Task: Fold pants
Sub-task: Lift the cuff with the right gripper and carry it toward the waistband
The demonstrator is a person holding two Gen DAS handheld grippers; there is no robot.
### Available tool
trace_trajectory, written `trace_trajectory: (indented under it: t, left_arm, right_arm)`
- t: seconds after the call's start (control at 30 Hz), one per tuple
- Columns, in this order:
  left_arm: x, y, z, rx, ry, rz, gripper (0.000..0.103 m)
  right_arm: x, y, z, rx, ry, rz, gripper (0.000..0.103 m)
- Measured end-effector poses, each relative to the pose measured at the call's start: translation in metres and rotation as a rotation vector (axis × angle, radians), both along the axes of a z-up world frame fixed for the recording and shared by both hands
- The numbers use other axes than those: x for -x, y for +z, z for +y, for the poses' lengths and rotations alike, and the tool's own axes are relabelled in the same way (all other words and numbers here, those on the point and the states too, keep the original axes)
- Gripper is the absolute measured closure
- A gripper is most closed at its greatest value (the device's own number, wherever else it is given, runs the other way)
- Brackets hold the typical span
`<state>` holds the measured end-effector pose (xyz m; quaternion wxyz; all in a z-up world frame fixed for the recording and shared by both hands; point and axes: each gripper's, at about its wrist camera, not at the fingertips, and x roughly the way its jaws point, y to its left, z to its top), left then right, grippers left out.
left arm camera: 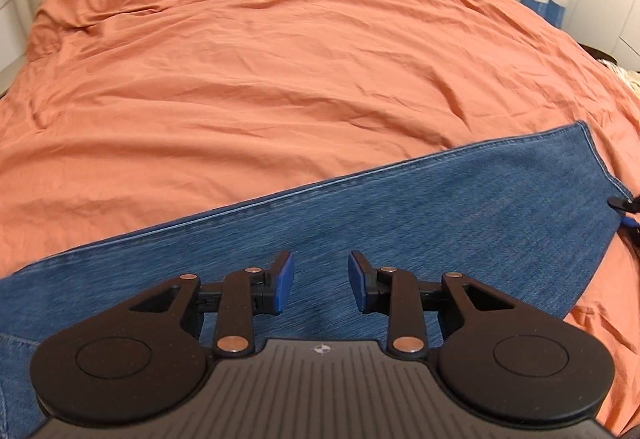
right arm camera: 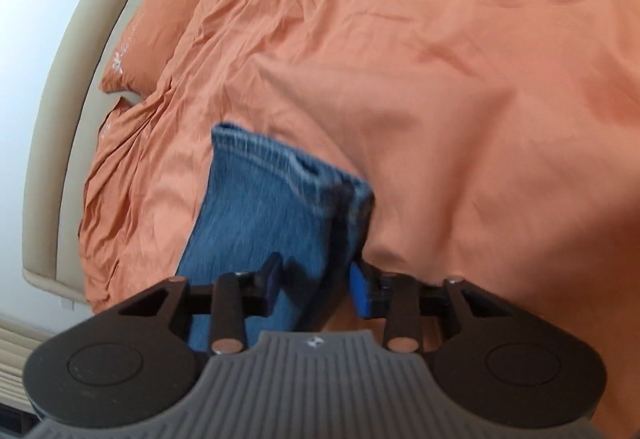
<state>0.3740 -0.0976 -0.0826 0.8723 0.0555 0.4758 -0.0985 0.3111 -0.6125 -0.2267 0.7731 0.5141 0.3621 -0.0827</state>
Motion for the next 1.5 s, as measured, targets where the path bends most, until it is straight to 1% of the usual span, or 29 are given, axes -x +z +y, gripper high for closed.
trace_trajectory:
  t: [0.03,0.07,0.1,0.17,0.23,0.33,0.43,0.5,0.57,0.73,0.87,0.97,1.07,1.13,1.23,1.3,1.33,1.4,1.43,1.47,1.5]
  left_arm:
    - [-0.003,-0.003,-0.005,0.0,-0.009,0.007,0.066]
    - [-0.006,-0.006,-0.01,0.0,-0.017,0.012,0.066]
    - [-0.009,-0.01,-0.015,0.001,-0.029,0.019,0.066]
    - [-0.015,-0.018,-0.025,0.004,-0.051,0.033,0.067]
    - [-0.023,-0.029,-0.037,0.011,-0.077,0.047,0.068]
    - [-0.036,-0.045,-0.056,0.009,-0.103,0.068,0.069]
    - [-0.049,-0.06,-0.072,0.012,-0.121,0.096,0.072]
    - [-0.057,-0.071,-0.083,-0.009,-0.136,0.107,0.073]
    - [-0.064,-0.079,-0.091,-0.028,-0.139,0.101,0.073]
    - [-0.085,-0.087,-0.103,-0.037,-0.131,0.098,0.073]
    - [-0.097,-0.091,-0.114,-0.075,-0.131,0.107,0.073]
    - [-0.097,-0.084,-0.112,-0.054,-0.102,0.116,0.073]
    - [-0.081,-0.07,-0.106,-0.014,-0.108,0.114,0.073]
    - [-0.06,-0.064,-0.103,0.012,-0.131,0.123,0.073]
    - [-0.018,-0.067,-0.104,0.036,-0.195,0.154,0.073]
    - [0.011,-0.071,-0.105,0.058,-0.221,0.163,0.074]
    - [0.027,-0.073,-0.106,0.067,-0.237,0.16,0.076]
    - [0.05,-0.071,-0.107,0.08,-0.24,0.14,0.086]
    - [0.059,-0.07,-0.106,0.094,-0.248,0.147,0.085]
    - [0.067,-0.068,-0.103,0.123,-0.252,0.16,0.082]
    - [0.072,-0.066,-0.099,0.149,-0.256,0.181,0.082]
  right_arm:
    - [-0.003,-0.001,-0.003,-0.01,-0.005,0.0,0.085]
    - [-0.005,-0.001,-0.005,-0.019,-0.01,-0.001,0.093]
    - [-0.005,0.001,-0.008,-0.021,-0.01,-0.007,0.097]
    - [-0.004,0.011,-0.009,0.004,0.004,-0.028,0.1]
    - [-0.003,0.025,-0.007,0.052,0.032,-0.055,0.101]
    - [-0.003,0.039,-0.005,0.108,0.068,-0.066,0.101]
    - [-0.003,0.047,-0.005,0.122,0.087,-0.069,0.101]
    - [-0.003,0.051,-0.006,0.134,0.1,-0.078,0.101]
    - [-0.003,0.056,-0.005,0.147,0.111,-0.081,0.101]
    - [-0.005,0.073,-0.002,0.194,0.144,-0.089,0.102]
    - [-0.007,0.086,0.004,0.229,0.166,-0.09,0.103]
    - [-0.008,0.098,0.009,0.252,0.173,-0.098,0.103]
    - [-0.008,0.115,0.015,0.27,0.176,-0.107,0.103]
    - [-0.009,0.13,0.023,0.292,0.189,-0.123,0.103]
    - [-0.01,0.158,0.039,0.338,0.216,-0.163,0.103]
    - [-0.012,0.176,0.052,0.361,0.233,-0.19,0.103]
    - [-0.012,0.185,0.059,0.371,0.243,-0.201,0.103]
    - [-0.013,0.202,0.076,0.394,0.266,-0.218,0.103]
    - [-0.012,0.21,0.085,0.41,0.278,-0.227,0.103]
    - [-0.013,0.218,0.095,0.425,0.289,-0.237,0.103]
    - [-0.013,0.227,0.106,0.438,0.3,-0.248,0.103]
